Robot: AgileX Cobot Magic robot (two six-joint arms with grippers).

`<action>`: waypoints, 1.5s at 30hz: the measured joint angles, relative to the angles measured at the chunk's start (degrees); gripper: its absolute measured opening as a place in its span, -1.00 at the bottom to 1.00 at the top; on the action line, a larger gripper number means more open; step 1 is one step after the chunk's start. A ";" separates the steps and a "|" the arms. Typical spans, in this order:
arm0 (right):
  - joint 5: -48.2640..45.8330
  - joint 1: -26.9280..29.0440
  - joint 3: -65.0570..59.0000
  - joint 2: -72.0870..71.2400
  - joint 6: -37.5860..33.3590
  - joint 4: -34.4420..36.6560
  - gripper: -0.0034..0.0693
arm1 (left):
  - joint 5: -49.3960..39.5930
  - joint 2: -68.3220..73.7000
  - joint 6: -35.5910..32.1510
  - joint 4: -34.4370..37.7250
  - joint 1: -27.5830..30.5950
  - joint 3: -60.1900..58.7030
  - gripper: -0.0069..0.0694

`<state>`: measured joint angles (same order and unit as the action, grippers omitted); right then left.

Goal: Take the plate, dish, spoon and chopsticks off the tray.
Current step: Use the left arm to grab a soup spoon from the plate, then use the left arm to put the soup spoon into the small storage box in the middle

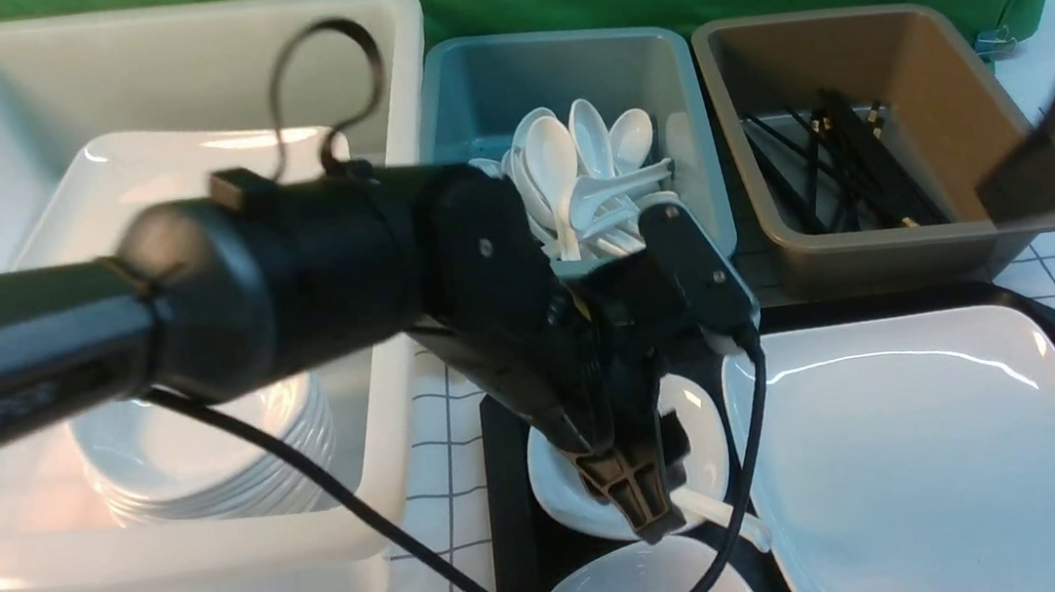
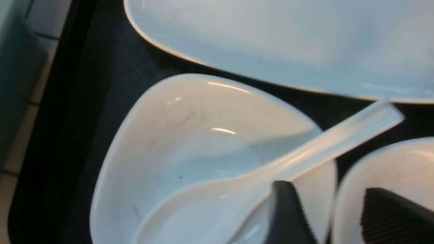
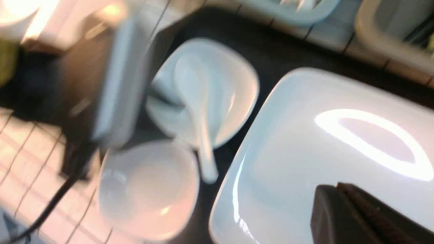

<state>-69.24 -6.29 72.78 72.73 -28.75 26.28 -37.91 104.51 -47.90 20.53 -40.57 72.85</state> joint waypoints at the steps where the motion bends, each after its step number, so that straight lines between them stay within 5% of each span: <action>1: 0.00 0.00 -1.87 -1.59 -0.20 0.07 -0.89 | 0.77 0.86 -1.69 0.00 0.00 0.00 0.21; 7: 0.28 0.00 -6.47 -9.26 -0.90 0.13 -0.89 | 5.03 4.50 -9.45 -0.13 0.00 0.00 0.57; 17: 0.72 0.00 -6.74 -14.62 -1.02 0.26 -0.89 | 9.53 7.99 -12.22 -1.44 0.00 0.00 0.61; 22: 0.72 0.00 -6.80 -14.62 -1.02 0.32 -0.89 | 9.37 8.88 -12.48 -1.58 0.00 0.11 0.26; 27: 1.14 0.00 -6.80 -14.62 -1.02 0.32 -0.89 | 8.76 8.60 -11.22 -0.59 0.00 0.11 -0.54; 35: 3.23 0.00 -6.80 -14.62 0.11 0.32 -0.89 | 9.42 3.07 -1.96 0.32 -0.07 0.11 -0.57; 45: 23.62 0.00 -7.24 -14.62 -5.00 10.42 -0.89 | 16.23 -2.96 18.89 3.42 5.71 14.05 -0.57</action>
<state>-45.62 -6.29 65.54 58.11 -33.75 36.70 -21.67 101.55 -29.01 23.95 -34.86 86.90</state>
